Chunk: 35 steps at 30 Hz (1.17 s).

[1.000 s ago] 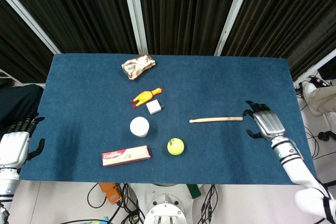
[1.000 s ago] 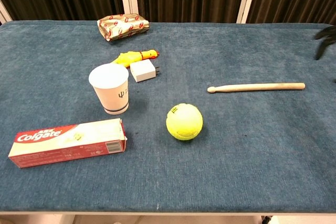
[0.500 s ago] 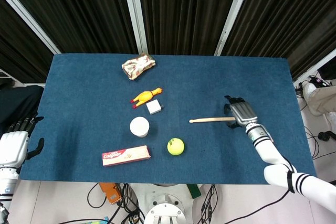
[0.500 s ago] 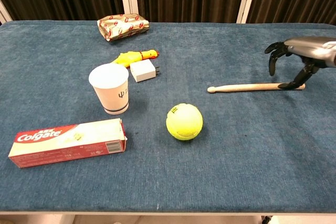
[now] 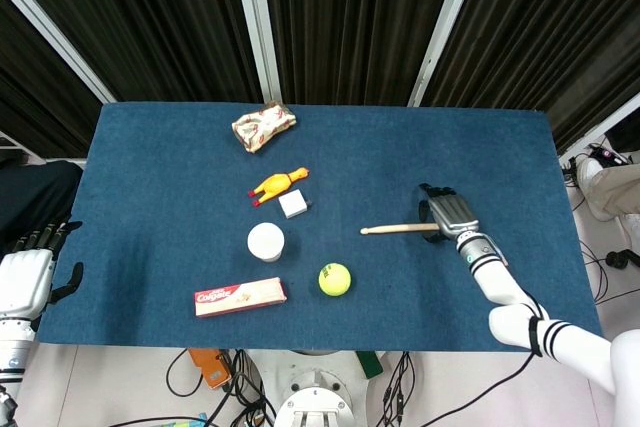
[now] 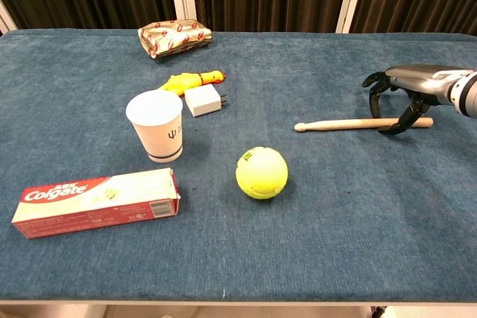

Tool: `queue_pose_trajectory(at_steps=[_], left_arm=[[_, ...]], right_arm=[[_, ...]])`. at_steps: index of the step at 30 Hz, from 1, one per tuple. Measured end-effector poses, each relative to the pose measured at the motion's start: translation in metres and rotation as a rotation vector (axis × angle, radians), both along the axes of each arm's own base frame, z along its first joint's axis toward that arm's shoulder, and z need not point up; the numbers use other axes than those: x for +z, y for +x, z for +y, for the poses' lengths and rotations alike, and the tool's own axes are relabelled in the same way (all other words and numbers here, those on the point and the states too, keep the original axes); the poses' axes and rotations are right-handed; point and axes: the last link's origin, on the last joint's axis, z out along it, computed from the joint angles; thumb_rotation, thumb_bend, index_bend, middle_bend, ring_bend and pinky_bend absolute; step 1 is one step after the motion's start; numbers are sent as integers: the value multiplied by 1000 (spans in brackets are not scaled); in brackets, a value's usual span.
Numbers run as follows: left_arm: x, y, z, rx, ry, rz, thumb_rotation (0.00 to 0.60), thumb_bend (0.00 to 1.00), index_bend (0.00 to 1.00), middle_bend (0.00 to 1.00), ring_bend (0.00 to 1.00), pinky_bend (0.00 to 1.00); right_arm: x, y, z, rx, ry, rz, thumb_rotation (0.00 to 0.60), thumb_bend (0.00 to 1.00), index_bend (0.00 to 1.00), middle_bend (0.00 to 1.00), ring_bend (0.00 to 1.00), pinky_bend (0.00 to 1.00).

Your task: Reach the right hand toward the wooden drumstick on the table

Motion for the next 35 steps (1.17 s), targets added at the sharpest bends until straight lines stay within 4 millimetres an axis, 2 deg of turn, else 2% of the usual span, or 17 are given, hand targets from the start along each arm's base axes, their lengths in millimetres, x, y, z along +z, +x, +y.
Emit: queue_pose_trajectory(at_steps=[8, 14, 18, 23, 28, 35], left_arm=[[0, 0, 0, 1, -1, -1, 600, 426, 172, 114, 136, 187], [-1, 0, 0, 2, -5, 2, 600, 426, 173, 115, 136, 186], [-1, 0, 0, 6, -12, 2, 600, 426, 173, 114, 137, 187], [0, 0, -1, 9, -5, -1, 600, 426, 173, 114, 136, 187], [0, -1, 0, 11, -3, -3, 600, 426, 172, 114, 136, 187], [1, -1, -1, 14, -1, -6, 600, 427, 173, 114, 137, 186]], right_arm=[[0, 7, -4, 13, -14, -48, 600, 403, 662, 149, 238, 179], [3, 29, -13, 58, -29, -94, 600, 406, 674, 149, 238, 179], [6, 60, -22, 124, -43, -133, 600, 407, 681, 149, 238, 179], [16, 118, -38, 238, -84, -182, 600, 407, 685, 149, 245, 180], [25, 165, -42, 321, -133, -255, 600, 408, 689, 149, 247, 185], [40, 197, -32, 408, -215, -342, 600, 409, 689, 149, 251, 187]])
